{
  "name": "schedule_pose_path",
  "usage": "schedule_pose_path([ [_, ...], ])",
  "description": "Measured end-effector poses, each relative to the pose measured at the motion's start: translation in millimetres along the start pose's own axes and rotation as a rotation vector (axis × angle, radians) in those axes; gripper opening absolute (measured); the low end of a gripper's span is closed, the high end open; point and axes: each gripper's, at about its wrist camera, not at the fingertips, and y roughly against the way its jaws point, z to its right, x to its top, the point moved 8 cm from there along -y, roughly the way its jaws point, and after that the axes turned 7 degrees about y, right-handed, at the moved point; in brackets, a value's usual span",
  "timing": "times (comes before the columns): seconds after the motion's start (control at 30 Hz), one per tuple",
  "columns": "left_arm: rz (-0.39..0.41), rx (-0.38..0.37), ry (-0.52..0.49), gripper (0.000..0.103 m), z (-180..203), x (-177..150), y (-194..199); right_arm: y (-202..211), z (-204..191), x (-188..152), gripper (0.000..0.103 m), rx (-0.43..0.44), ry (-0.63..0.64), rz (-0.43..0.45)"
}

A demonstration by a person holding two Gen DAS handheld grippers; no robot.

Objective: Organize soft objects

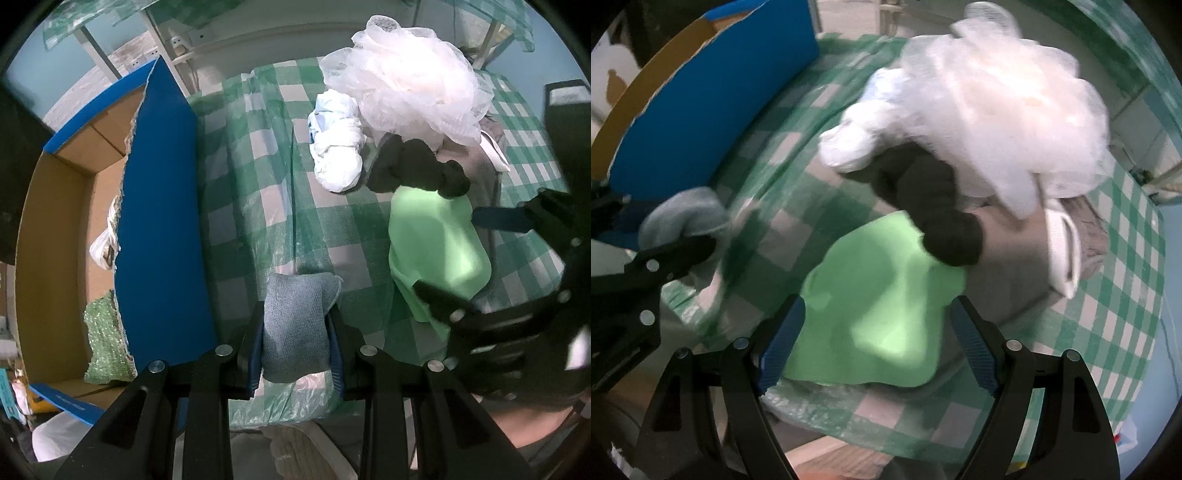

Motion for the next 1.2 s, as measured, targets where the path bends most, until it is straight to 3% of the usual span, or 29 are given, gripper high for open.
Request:
schedule_pose_path([
  [0.37,0.000,0.011,0.000,0.030,-3.2,-1.4,1.8,-27.8,-11.8,4.7,0.080,-0.044,0.061,-0.023],
  [0.43,-0.001,0.010,0.002,0.030,-3.2,-1.0,1.8,-28.9,-17.6,7.1,0.069,-0.051,0.075,-0.013],
  [0.47,-0.001,0.009,0.003,0.030,-3.3,-0.6,2.0,-27.1,-16.8,8.3,0.055,-0.072,0.086,-0.011],
  [0.57,0.002,0.007,0.006,0.030,-3.5,0.6,2.8,-23.3,-8.9,11.8,0.042,-0.052,0.082,-0.002],
  [0.87,0.009,-0.001,0.001,0.030,-1.8,2.5,7.2,-1.0,-11.5,14.2,0.040,0.073,0.027,-0.001],
  [0.9,0.009,-0.001,0.000,0.030,-1.9,2.6,7.7,0.4,-13.6,12.4,0.027,0.092,0.032,-0.004],
  [0.97,0.011,-0.002,-0.001,0.030,-1.7,2.9,9.0,4.1,-18.5,11.0,0.012,0.122,0.039,-0.010],
  [1.13,0.015,-0.003,-0.003,0.030,-1.3,1.8,11.6,1.3,-29.0,9.5,0.011,0.134,0.016,-0.018],
  [1.17,0.015,-0.002,0.000,0.030,-2.3,1.6,11.6,0.5,-26.1,11.6,0.023,0.141,-0.006,-0.020],
  [1.2,0.015,-0.001,0.002,0.030,-3.0,1.6,11.7,0.4,-24.6,12.8,0.045,0.141,-0.025,-0.018],
])
